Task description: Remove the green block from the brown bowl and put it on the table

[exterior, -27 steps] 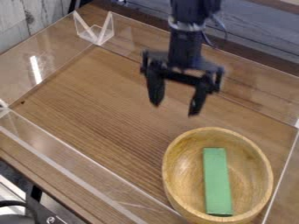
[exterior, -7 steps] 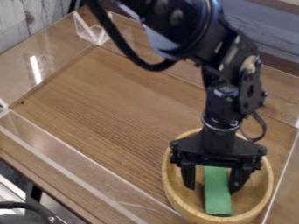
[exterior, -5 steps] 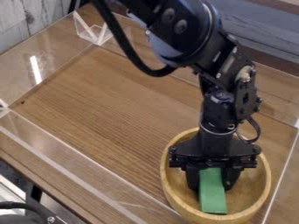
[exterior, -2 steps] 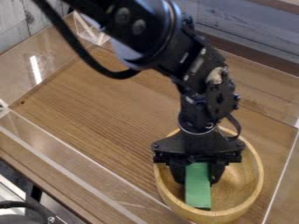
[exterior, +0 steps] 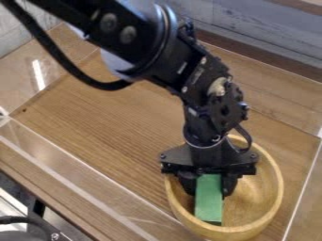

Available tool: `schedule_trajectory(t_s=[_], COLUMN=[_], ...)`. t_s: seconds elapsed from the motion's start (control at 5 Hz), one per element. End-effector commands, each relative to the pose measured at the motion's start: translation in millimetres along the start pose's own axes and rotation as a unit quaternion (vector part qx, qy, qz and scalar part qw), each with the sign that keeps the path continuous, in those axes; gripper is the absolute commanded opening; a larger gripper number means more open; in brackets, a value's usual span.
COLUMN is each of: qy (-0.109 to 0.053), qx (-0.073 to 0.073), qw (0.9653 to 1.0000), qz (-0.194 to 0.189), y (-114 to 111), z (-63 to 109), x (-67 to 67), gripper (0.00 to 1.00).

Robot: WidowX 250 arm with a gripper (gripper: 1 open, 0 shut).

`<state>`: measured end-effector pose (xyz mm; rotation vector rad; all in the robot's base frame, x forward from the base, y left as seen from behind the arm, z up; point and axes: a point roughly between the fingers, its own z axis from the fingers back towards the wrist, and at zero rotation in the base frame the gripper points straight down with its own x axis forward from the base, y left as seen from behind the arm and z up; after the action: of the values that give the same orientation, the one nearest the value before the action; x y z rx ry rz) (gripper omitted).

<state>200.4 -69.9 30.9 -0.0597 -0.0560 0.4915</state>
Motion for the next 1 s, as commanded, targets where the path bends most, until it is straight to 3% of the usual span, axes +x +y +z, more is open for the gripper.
schedule_trajectory(t_s=[0.0, 0.6, 0.8], qy=[-0.002, 0.0, -0.002], qx=[0.004, 0.025, 0.035], qw=[0.9991, 0.9987, 0.9993], qz=[-0.043, -0.044, -0.014], y=[1, -7, -6], z=[10.7, 40.5, 51.6], x=[-5.4, -20.5, -18.4], gripper=[0.0, 0.0, 0.0])
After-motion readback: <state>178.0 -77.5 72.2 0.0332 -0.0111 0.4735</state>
